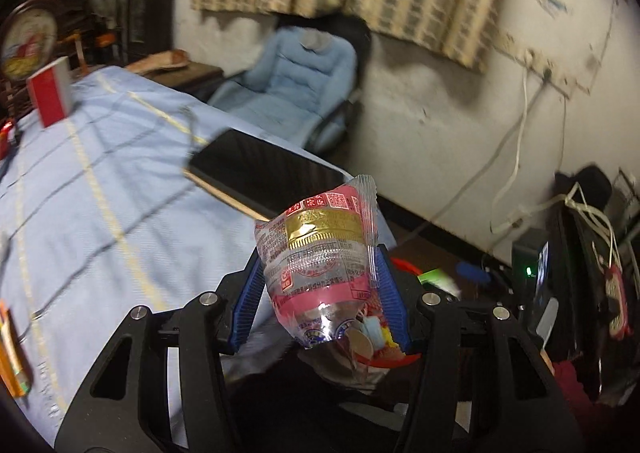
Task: Collect trash
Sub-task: 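Carry the drink pack and snack bag to the red wastebasket and release both, then move both tools back over the table toward the remaining trash, then grasp the orange rainbow box with the right gripper while the left grasps the red foam net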
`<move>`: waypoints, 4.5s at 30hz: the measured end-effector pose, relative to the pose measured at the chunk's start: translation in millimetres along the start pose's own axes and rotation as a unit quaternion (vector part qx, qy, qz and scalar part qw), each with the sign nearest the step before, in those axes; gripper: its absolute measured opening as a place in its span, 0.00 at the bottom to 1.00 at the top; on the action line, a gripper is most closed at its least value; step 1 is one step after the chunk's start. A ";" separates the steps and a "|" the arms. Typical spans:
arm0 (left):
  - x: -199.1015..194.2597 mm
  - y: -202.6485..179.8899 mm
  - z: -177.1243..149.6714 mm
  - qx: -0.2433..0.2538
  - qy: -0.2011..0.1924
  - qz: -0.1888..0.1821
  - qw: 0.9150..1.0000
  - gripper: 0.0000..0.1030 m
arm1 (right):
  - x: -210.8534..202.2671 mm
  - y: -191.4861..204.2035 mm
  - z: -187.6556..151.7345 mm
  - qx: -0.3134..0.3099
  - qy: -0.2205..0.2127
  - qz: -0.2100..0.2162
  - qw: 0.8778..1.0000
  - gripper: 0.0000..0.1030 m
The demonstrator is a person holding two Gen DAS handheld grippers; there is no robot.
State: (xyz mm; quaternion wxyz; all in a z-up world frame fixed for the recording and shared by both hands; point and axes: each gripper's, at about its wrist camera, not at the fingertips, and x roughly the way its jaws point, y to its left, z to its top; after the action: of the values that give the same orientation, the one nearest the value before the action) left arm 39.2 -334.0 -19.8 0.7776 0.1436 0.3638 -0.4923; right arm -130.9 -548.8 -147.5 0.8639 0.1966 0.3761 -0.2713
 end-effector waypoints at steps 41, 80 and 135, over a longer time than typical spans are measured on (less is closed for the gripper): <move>33.0 -1.9 -2.0 0.010 0.017 0.089 0.996 0.93 | -79.4 -8.8 20.6 0.039 -0.082 0.055 0.994 0.87; -169.9 485.5 -128.3 -0.327 0.029 0.415 0.849 0.94 | -76.8 403.4 40.4 -0.271 0.002 0.245 0.931 0.93; -162.8 489.5 -137.1 -0.336 0.019 0.354 0.873 0.74 | -47.3 452.6 26.3 -0.233 0.020 0.257 0.938 0.52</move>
State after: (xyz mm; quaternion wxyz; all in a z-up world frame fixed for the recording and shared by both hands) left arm 366.2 85.4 -65.8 0.8939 0.0018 0.4474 -0.0295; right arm 135.5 -196.9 -33.5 0.9181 0.0848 0.3827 0.0589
